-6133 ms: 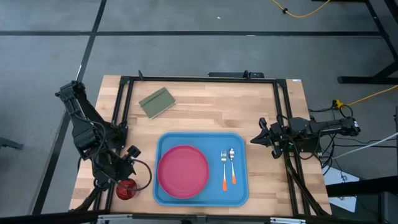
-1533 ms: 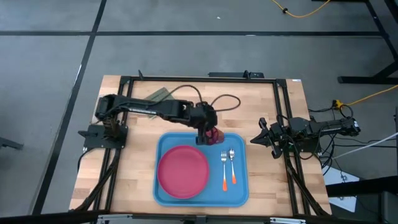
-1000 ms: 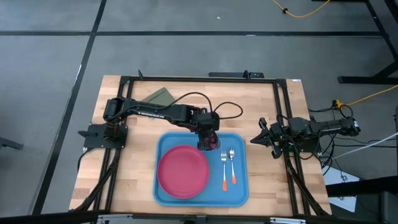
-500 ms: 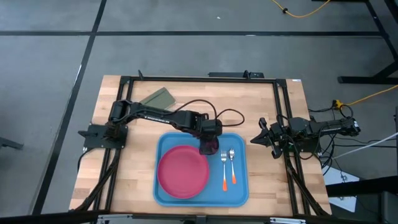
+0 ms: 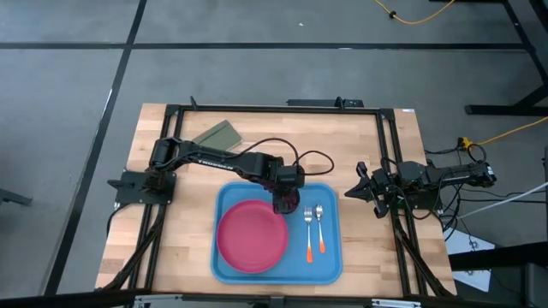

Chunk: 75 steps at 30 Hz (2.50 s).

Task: Pick and place plate/cup/fork/spoon on tray
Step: Put the red cup on the top middle of the blue tray

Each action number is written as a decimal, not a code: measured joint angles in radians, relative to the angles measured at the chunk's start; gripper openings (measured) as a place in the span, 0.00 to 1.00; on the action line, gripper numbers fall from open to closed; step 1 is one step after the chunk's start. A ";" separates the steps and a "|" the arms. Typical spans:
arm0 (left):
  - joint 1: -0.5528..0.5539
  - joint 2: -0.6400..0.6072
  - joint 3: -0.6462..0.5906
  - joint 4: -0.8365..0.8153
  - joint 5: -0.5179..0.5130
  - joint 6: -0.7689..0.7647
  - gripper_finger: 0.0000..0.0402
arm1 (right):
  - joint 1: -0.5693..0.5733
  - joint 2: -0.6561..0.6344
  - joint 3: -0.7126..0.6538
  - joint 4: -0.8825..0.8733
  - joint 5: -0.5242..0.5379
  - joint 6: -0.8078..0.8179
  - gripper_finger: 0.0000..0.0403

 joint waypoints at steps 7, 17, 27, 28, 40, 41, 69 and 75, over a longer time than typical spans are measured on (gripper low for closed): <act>-0.004 0.003 0.000 -0.002 0.000 0.004 0.02 | 0.000 0.000 0.000 0.000 0.000 0.000 0.02; -0.008 0.007 0.000 0.023 0.000 0.007 0.08 | 0.000 0.000 0.000 0.000 0.000 0.000 0.02; -0.008 0.007 0.000 0.020 0.000 0.006 0.08 | 0.000 0.000 0.000 0.000 0.000 0.000 0.02; -0.008 0.007 0.000 0.020 0.000 0.003 0.08 | 0.000 0.000 0.000 0.000 0.000 0.000 0.02; -0.007 0.007 0.000 0.034 -0.005 0.006 0.08 | 0.000 0.000 0.000 0.000 0.000 0.000 0.02; -0.007 0.007 0.000 0.036 -0.005 0.007 0.08 | 0.000 0.000 0.000 0.000 0.000 0.000 0.02; -0.007 0.007 0.000 0.044 -0.009 0.006 0.08 | 0.000 0.000 0.000 0.000 0.000 0.000 0.02; -0.008 0.007 0.000 0.081 -0.009 0.004 0.08 | 0.000 0.000 0.000 0.000 0.000 0.000 0.02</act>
